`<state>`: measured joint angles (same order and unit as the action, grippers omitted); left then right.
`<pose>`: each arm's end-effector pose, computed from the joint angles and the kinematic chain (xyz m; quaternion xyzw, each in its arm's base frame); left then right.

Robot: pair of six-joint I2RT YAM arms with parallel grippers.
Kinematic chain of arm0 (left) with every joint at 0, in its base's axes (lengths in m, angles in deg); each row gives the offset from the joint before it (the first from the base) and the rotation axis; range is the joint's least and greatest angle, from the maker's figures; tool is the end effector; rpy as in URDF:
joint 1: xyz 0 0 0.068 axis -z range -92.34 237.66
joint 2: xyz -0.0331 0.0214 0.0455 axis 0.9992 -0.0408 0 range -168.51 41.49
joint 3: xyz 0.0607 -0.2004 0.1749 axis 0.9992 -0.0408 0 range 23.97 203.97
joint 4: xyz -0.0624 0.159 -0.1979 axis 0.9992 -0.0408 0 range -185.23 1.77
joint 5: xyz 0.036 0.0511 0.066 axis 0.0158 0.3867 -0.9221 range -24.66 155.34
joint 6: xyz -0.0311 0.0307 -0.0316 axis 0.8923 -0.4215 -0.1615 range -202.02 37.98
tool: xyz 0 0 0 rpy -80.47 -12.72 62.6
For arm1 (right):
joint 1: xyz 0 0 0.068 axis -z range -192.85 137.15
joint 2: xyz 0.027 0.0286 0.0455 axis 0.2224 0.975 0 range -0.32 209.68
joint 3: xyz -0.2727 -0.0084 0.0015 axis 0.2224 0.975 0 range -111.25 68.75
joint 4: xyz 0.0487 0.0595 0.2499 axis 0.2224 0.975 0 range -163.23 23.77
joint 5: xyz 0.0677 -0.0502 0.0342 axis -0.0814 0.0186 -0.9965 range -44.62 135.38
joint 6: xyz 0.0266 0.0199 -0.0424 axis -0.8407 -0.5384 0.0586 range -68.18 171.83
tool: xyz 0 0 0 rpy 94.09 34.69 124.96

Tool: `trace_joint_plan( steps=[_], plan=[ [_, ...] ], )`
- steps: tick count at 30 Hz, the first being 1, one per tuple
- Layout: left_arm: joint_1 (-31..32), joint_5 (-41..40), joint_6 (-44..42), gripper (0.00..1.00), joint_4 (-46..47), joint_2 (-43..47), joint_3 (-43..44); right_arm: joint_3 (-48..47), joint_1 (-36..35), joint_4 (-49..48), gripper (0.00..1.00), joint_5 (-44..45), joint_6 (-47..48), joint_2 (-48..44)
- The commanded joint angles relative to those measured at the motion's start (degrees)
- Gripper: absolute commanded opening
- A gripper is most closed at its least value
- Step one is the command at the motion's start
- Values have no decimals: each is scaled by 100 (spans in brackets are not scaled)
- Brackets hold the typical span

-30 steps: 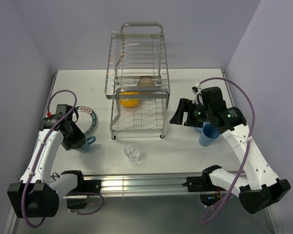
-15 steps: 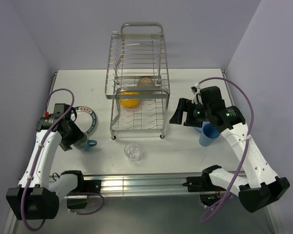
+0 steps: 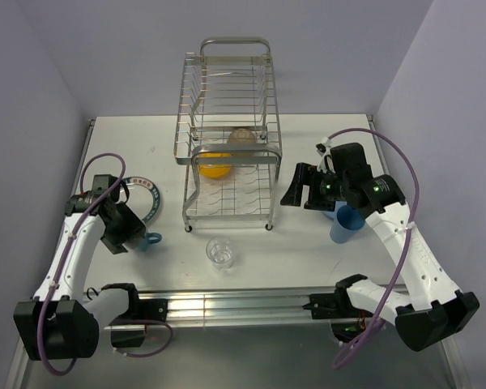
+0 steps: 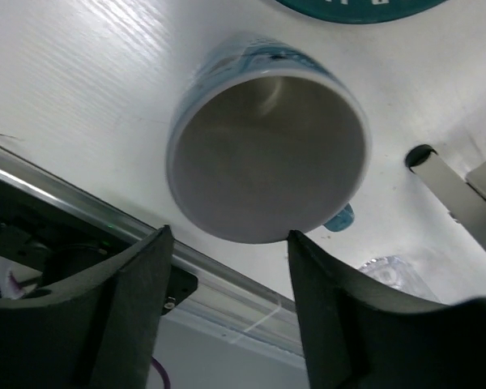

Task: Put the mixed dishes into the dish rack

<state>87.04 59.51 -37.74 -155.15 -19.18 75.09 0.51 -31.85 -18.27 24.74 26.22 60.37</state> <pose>0.1678 0.0055 0.2559 -0.3842 0.9143 0.0031 0.1280 0.1835 0.0765 0.3565 -0.0121 0.9188 0.2901 0.2673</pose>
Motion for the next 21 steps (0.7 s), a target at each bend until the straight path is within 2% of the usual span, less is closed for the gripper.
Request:
trace_joint_plan(
  steps=[1,3,8,16,21],
  plan=[
    [-166,2,73,62,521,-348,-189,-13,-42,-152,88,-1,126,-189],
    [-210,81,82,59,609,-437,-216,-13,-42,-117,88,-45,135,-233],
    [-263,-76,117,59,513,-394,4,-83,-42,-100,88,-45,144,-312],
    [-342,-182,143,66,249,81,-57,5,-42,-161,88,-71,117,-382],
    [-386,-25,82,67,512,-85,-233,-92,-42,-143,87,-80,117,-347]
  ],
)
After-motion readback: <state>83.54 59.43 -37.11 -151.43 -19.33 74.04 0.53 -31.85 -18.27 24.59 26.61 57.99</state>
